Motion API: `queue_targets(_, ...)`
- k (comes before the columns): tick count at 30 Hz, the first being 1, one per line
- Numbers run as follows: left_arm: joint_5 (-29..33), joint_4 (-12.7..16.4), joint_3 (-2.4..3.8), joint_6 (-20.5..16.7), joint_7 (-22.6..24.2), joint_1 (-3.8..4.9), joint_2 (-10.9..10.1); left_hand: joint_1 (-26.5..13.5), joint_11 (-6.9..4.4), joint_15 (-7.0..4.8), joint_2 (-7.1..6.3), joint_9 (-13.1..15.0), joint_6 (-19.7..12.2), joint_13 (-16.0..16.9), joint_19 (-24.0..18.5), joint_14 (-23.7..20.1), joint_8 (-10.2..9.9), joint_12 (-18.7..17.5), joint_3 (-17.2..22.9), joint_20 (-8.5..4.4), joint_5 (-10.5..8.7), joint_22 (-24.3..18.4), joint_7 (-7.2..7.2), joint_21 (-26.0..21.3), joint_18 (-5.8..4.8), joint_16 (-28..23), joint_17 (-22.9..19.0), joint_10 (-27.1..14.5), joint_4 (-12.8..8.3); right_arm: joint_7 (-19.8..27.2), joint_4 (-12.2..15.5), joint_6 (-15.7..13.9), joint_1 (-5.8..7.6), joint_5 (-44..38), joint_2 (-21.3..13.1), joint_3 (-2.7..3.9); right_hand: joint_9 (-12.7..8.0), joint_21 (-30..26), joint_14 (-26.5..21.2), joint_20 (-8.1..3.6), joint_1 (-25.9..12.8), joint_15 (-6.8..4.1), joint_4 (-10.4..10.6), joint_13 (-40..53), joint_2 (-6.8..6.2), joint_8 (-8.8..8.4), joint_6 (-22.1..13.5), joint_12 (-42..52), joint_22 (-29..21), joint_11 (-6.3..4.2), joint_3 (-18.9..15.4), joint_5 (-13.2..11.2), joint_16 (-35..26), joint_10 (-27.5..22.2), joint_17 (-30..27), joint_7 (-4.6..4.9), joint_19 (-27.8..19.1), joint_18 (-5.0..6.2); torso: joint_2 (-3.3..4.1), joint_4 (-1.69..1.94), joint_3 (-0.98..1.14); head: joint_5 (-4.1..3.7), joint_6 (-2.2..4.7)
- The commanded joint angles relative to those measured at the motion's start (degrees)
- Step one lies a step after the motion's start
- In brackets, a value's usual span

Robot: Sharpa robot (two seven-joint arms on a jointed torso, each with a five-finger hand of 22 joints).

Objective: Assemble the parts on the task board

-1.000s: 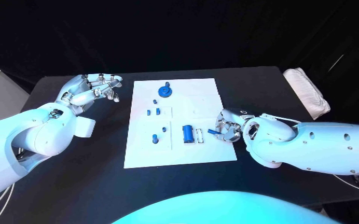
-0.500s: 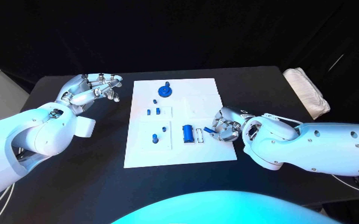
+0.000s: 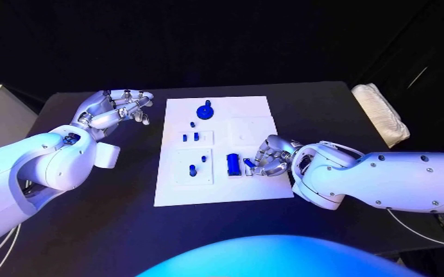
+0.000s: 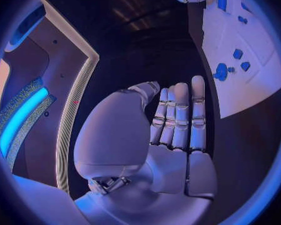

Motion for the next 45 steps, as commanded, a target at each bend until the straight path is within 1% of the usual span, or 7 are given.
queue_targets(1,0.26,0.19,0.04,0.39,0.4,0.03,0.08,0.09,0.04,0.27,0.28,-0.07,-0.24,-0.09,0.57,-0.11,-0.31,-0.18,0.11,-0.03,0.24,-0.06,0.22,-0.39,0.77,-0.2,0.07,0.46,0.34,-0.19,-0.32,2.34,-0.37,6.1,0.62,-0.02,0.03,0.12,5.99,-0.24,-1.3,-0.32,0.24,10.29,0.08,0.06,-0.26,0.31,15.06,-0.29,-0.57,-0.29,0.24,2.64,15.09,-0.04,5.99,-0.39,-0.02,-0.03,0.04,-0.02,-0.11)
queue_targets(8,0.26,0.22,0.04,0.48,0.35,0.04,0.03,0.09,0.04,0.27,0.28,-0.07,-0.24,-0.09,0.57,-0.11,-0.31,-0.18,0.11,-0.03,0.24,-0.06,0.22,-0.39,0.77,-0.2,0.07,0.46,0.34,-0.48,-0.72,0.38,-0.64,6.98,1.39,-0.02,0.07,0.12,5.99,-0.21,-4.32,-0.28,1.25,10.45,-0.08,0.12,-0.2,0.61,15.06,-0.25,-2.51,-3.79,0.24,2.8,15.09,-0.02,5.99,-0.39,0.0,-0.02,0.06,0.3,-0.14)
queue_targets(15,0.26,0.28,0.04,0.48,0.23,0.04,-0.13,0.09,0.04,0.27,0.28,-0.07,-0.24,-0.09,0.57,-0.11,-0.31,-0.18,0.11,-0.03,0.24,-0.06,0.22,-0.39,0.77,-0.2,0.07,0.46,0.34,-0.56,-0.83,-1.86,-0.69,6.0,1.6,-0.01,0.08,0.12,5.99,-0.2,-5.97,-0.27,2.21,10.56,0.22,0.16,-0.06,0.83,15.06,-0.24,-3.83,-3.83,0.24,2.91,15.09,-0.03,5.99,-0.39,0.05,-0.06,0.1,0.25,-0.11)
queue_targets(24,0.26,0.27,0.04,0.55,0.14,0.04,-0.14,0.12,0.04,0.27,0.27,-0.07,-0.22,-0.11,0.59,-0.11,-0.3,-0.18,0.08,-0.03,0.24,-0.07,0.22,-0.42,0.77,-0.21,0.08,0.46,0.36,-0.29,-0.66,-2.89,-0.7,5.53,1.66,0.0,0.07,0.12,5.99,-0.21,-6.78,-0.29,2.83,10.68,0.79,0.17,0.02,1.06,15.06,-0.27,-4.31,-3.79,0.24,3.0,15.09,-0.08,5.99,-0.39,-0.01,-0.09,0.12,0.21,-0.21)
queue_targets(31,0.27,0.26,0.04,0.62,0.07,0.04,-0.13,0.12,0.04,0.27,0.27,-0.07,-0.22,-0.11,0.59,-0.11,-0.3,-0.18,0.08,-0.03,0.24,-0.07,0.22,-0.42,0.77,-0.21,0.08,0.46,0.36,-0.33,-0.85,-3.84,-0.69,5.19,1.66,0.01,0.1,0.12,5.99,-0.27,-7.27,-0.39,3.45,10.88,2.47,0.26,0.22,1.47,15.06,-0.4,-4.13,-3.29,0.24,3.16,15.09,-0.24,5.99,-0.39,-0.01,-0.03,0.07,0.03,-0.21)
queue_targets(39,0.27,0.28,0.03,0.67,-0.02,0.04,-0.19,0.08,0.06,0.28,0.32,-0.07,-0.2,-0.13,0.61,-0.1,-0.3,-0.18,0.06,-0.02,0.24,-0.09,0.23,-0.45,0.76,-0.22,0.1,0.46,0.46,-0.12,-0.92,-3.85,-0.69,5.0,1.62,0.01,0.15,0.12,5.99,-0.38,-6.6,-0.54,2.99,11.01,3.94,0.35,0.31,1.73,15.06,-0.59,-3.29,-2.96,0.24,3.27,15.09,-0.45,5.99,-0.39,0.01,-0.04,0.03,-0.01,-0.22)
queue_targets(45,0.27,0.32,0.03,0.72,-0.09,0.04,-0.23,0.08,0.06,0.28,0.32,-0.07,-0.2,-0.13,0.61,-0.1,-0.3,-0.18,0.06,-0.02,0.24,-0.09,0.23,-0.45,0.76,-0.22,0.1,0.46,0.46,0.01,-1.02,-3.42,-0.69,4.96,1.57,0.01,0.28,0.12,5.99,-0.63,-4.94,-0.81,0.27,11.48,5.54,0.58,0.31,2.66,15.06,-0.89,0.62,-3.76,0.24,3.6,15.09,-0.74,5.99,-0.39,-0.05,-0.04,0.02,-0.01,-0.27)
